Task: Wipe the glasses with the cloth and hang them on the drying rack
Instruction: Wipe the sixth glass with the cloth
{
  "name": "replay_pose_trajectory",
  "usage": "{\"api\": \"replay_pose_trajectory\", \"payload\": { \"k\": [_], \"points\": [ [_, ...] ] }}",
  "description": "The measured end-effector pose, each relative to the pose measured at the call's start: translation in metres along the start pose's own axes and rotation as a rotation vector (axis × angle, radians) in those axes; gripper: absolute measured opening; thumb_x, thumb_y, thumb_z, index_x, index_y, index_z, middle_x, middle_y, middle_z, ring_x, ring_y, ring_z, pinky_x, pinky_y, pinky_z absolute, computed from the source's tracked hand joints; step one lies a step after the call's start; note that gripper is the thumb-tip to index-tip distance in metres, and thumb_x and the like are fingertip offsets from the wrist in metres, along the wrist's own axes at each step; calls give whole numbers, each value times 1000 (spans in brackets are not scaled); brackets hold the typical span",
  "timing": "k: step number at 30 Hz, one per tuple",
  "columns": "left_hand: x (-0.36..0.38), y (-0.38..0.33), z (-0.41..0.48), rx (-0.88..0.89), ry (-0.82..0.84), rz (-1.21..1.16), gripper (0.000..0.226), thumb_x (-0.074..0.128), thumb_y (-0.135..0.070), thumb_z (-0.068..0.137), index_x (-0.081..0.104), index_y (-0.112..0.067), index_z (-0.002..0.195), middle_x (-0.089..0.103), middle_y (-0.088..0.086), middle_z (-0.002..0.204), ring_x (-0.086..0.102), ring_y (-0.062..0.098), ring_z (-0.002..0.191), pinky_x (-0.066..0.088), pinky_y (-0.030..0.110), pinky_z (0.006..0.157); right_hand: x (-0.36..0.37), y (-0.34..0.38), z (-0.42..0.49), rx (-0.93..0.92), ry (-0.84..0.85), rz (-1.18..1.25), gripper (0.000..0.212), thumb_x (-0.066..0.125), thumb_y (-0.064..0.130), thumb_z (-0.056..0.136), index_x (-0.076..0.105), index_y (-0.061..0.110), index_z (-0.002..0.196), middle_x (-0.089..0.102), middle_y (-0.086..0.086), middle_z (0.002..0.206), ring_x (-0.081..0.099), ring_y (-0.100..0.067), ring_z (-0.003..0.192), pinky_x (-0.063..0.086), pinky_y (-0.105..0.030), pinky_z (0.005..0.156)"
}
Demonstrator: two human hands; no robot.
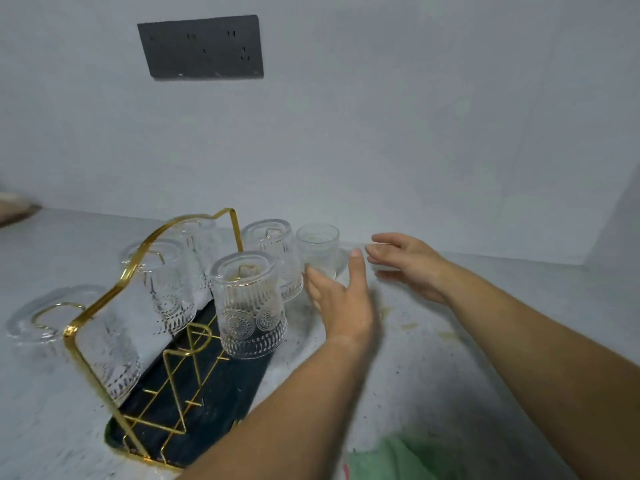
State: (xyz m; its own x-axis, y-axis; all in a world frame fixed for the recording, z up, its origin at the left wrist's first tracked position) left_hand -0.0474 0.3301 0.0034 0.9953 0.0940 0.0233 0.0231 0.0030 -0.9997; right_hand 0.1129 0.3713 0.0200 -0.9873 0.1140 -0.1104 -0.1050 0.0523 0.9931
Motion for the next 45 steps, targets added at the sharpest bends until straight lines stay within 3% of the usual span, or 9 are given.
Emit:
{"api": "replay_pose_trajectory", "payload": {
  "k": [7, 13, 20, 25, 30, 34, 39, 42, 45],
  "points": [
    [9, 8, 40, 9, -107, -14, 95, 33, -75, 100, -3, -19, 169, -8, 0, 178, -8, 16, 163, 1, 45, 133, 34, -25, 54, 34, 224, 154, 73, 80, 18, 80, 50, 9, 145, 61, -10, 143, 61, -22, 130, 50, -44, 110],
    [13, 16, 57, -19, -145, -111, 124, 23, -96, 68, 4, -27, 169, 3, -2, 178, 3, 17, 164, 9, 50, 132, 45, -28, 65, 8, 266, 133, 65, 75, 10, 89, 46, 10, 147, 64, -11, 140, 67, -22, 123, 57, -34, 98],
    [23, 4, 39, -25, -90, -96, 78, 25, -70, 105, 23, -23, 167, 19, 1, 175, 10, 21, 162, 11, 50, 131, 21, -17, 49, -122, 151, -42, 36, 84, 19, 82, 65, 32, 111, 76, 8, 104, 75, -1, 94, 58, -22, 87],
    [31, -6, 6, 32, 17, -135, 106, 22, -89, 79, 35, -26, 163, 32, -3, 169, 21, 17, 159, 18, 49, 131, -4, -5, 11, -154, 14, -89, 50, 84, 22, 84, 66, 15, 129, 78, -3, 111, 77, -17, 100, 63, -39, 90],
    [28, -12, -30, 57, 184, -223, 89, 30, -95, 79, 58, -39, 141, 57, -10, 149, 46, 11, 145, 30, 47, 126, -27, 16, -54, -171, -124, -135, 39, 82, 25, 86, 69, 20, 122, 79, -1, 103, 76, -19, 99, 62, -39, 89],
    [6, -29, -71, 113, 325, -131, 52, 50, -64, 87, 57, -34, 129, 58, -5, 138, 56, 10, 129, 44, 43, 117, -28, 37, -126, -166, -227, -41, 35, 78, 24, 89, 67, 19, 122, 73, -4, 103, 76, -9, 88, 65, -38, 80],
    [-31, -38, -112, 240, 442, -10, 52, 71, -54, 78, 56, -38, 126, 59, 1, 135, 58, 8, 126, 50, 31, 107, -5, 38, -202, -106, -318, 127, 25, 74, 21, 90, 67, 17, 114, 80, -4, 94, 79, -16, 85, 64, -37, 71],
    [-51, -35, -126, 220, 546, -55, 39, 81, -19, 91, 56, -30, 119, 62, 6, 120, 65, -8, 99, 53, 13, 81, 15, 35, -240, -82, -356, 155, 35, 76, 24, 86, 66, 14, 117, 81, -5, 94, 79, -19, 86, 63, -36, 70],
    [-67, -27, -130, 214, 632, -50, 54, 83, -1, 86, 53, -19, 127, 57, 3, 104, 62, -15, 74, 51, 9, 70, 34, 32, -266, -64, -366, 151, 38, 77, 26, 83, 67, 13, 117, 80, -8, 97, 79, -20, 86, 64, -35, 70]
  ]
}}
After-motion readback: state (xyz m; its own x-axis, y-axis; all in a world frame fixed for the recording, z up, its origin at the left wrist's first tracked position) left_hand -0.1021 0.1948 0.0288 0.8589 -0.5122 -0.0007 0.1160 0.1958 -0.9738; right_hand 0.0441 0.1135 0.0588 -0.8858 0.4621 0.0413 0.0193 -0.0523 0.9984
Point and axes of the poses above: each hand's wrist, its own z-axis towards the middle knuckle, its own x-axis out of the palm, y = z × x, the point moved 8 cm from there along z, towards the middle knuckle
